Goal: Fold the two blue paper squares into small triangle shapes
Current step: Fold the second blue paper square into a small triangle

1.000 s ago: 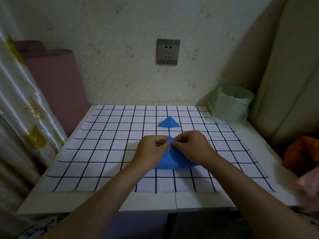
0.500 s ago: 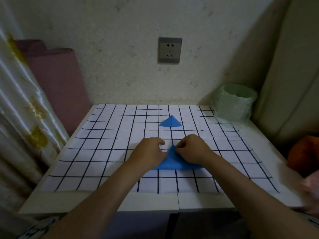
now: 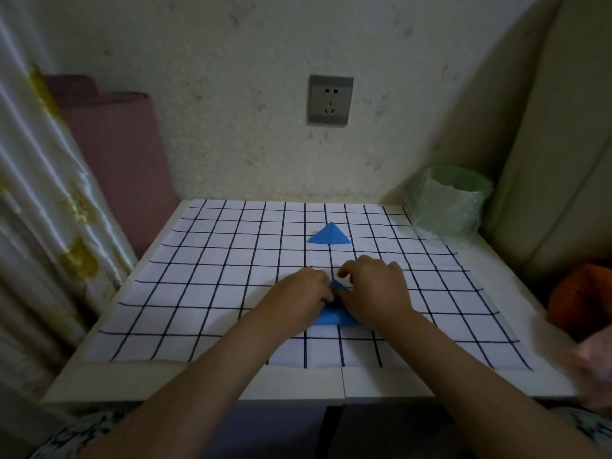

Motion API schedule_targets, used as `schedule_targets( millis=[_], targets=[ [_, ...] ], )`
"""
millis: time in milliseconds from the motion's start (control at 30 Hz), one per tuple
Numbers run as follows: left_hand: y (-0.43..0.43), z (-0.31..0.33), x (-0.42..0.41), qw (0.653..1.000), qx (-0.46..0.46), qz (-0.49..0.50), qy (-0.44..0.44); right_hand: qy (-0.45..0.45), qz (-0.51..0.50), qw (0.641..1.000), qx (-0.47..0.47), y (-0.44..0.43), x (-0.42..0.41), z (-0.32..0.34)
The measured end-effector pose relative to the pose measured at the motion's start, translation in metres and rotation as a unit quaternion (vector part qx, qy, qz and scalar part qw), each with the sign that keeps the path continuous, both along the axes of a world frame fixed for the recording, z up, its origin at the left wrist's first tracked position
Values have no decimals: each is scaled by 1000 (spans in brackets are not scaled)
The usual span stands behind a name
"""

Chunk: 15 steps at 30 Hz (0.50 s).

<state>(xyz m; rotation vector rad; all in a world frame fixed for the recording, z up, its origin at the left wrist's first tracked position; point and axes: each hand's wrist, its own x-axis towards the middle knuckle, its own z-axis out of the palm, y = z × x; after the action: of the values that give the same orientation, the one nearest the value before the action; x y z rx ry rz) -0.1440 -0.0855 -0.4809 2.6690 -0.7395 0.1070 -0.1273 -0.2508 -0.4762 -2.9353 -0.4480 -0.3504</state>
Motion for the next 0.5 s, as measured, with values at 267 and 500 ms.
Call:
schedule_targets(
  millis=[267,500],
  targets=[
    [1,-1,-6,997,53,-33,-54,31,99,992,-76,-11,-21,3],
    [-7,-7,-27,995,76,-51,-30,67,88,992,-67,-14,-25,6]
  ],
)
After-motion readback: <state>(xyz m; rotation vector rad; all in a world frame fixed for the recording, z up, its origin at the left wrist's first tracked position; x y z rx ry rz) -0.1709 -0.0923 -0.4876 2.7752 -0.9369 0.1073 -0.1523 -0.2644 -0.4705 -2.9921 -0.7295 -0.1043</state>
